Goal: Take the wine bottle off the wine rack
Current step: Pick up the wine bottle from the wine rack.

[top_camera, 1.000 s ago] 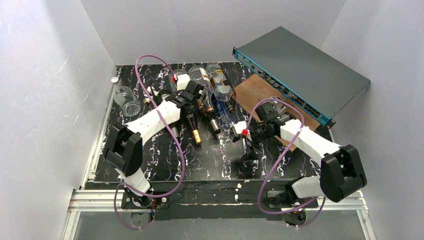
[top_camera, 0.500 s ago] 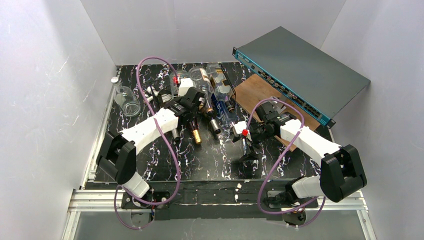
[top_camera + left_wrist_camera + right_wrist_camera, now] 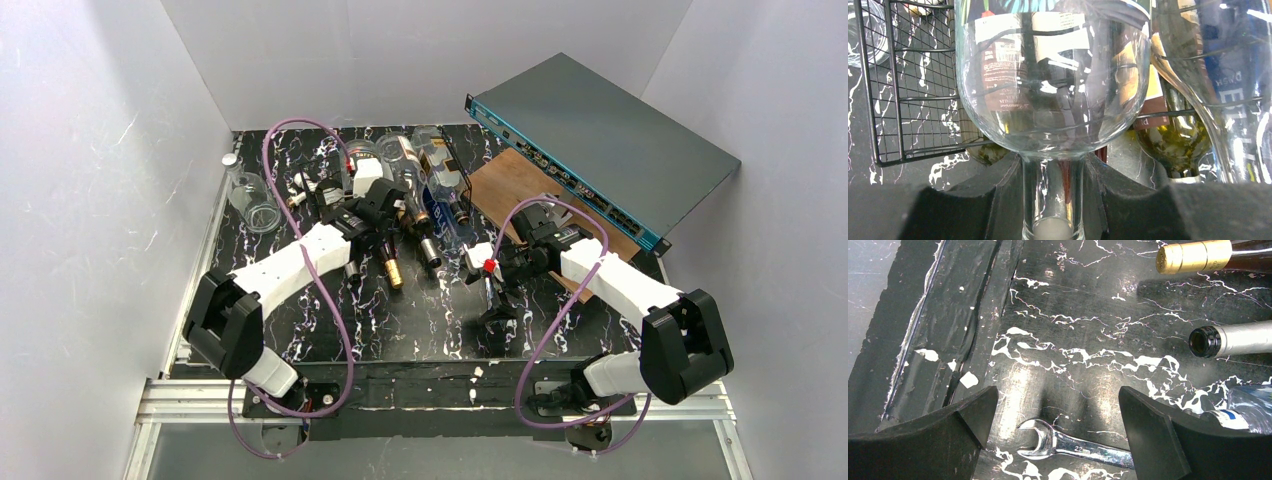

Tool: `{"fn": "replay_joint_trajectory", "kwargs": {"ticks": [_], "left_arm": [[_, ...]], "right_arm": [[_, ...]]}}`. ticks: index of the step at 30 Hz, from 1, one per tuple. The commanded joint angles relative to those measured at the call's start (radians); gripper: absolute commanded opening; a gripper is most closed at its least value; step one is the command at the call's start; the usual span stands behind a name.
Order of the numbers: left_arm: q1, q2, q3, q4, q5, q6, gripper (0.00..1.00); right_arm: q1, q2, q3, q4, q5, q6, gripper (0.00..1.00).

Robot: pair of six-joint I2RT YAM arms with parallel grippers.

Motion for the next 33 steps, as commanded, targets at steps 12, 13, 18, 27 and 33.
{"fn": "replay_joint_trajectory", "kwargs": {"ticks": [12, 13, 18, 27, 33], "left_arm": [[-0.007, -0.189, -0.008, 0.168, -0.152, -0.044, 0.00], [-0.007, -0.194, -0.011, 0.168, -0.154, -0.045, 0.00], [-0.007, -0.219, -0.019, 0.163, -0.151, -0.054, 0.00], [-0.008, -0.296, -0.062, 0.139, -0.116, -0.083, 0.00], [-0.009, -0.354, -0.107, 0.135, -0.078, -0.100, 0.00]], "right_arm": [[-0.006, -0.020, 0.016, 0.000, -0.012, -0.010, 1.00], [-0.006, -0.020, 0.016, 0.000, -0.012, -0.010, 1.00], [-0.006, -0.020, 0.016, 0.000, -0.012, -0.010, 1.00], [-0.006, -0.016, 0.015, -0.001, -0.014, -0.012, 1.00], [-0.006, -0.011, 0.013, 0.000, -0.015, -0.012, 1.00]]}}
